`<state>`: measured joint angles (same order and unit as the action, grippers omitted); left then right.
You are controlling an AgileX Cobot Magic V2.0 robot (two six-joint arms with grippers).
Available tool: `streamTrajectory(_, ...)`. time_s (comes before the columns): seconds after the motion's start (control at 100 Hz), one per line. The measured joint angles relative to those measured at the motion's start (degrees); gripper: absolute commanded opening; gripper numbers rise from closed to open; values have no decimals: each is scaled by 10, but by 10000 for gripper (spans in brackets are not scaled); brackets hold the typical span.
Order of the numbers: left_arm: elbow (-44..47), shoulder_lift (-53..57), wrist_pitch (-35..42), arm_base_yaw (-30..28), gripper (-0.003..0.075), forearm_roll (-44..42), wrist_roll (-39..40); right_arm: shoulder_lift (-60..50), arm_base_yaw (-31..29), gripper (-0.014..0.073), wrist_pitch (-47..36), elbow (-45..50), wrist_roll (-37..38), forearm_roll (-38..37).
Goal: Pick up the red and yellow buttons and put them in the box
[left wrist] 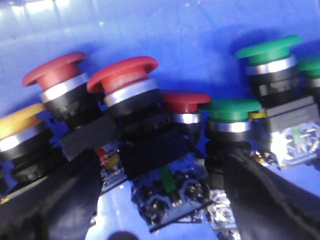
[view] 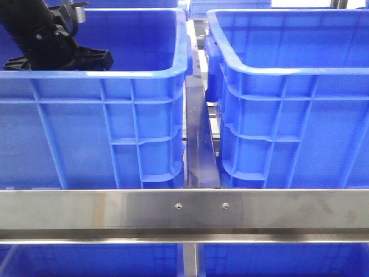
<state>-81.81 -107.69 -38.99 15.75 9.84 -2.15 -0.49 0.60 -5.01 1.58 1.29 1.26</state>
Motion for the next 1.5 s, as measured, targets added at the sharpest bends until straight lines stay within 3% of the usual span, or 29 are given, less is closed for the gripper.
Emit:
streamTrajectory(0.23, 0, -10, 3, 0, 488, 0, 0, 0, 0, -68, 0, 0, 0, 0)
streamTrajectory(0.3, 0, -11, 3, 0, 448, 0, 0, 0, 0, -68, 0, 0, 0, 0)
streamTrajectory(0.66, -3, -11, 5, 0, -17, 0, 1, 0, 0, -68, 0, 0, 0, 0)
streamTrajectory(1.11, -3, 116, -40, 19, -19, -2, -8, 0, 0, -68, 0, 0, 0, 0)
streamTrajectory(1.5, -3, 232, -97, 169, -19, -3, -45, 0, 0, -68, 0, 0, 0, 0)
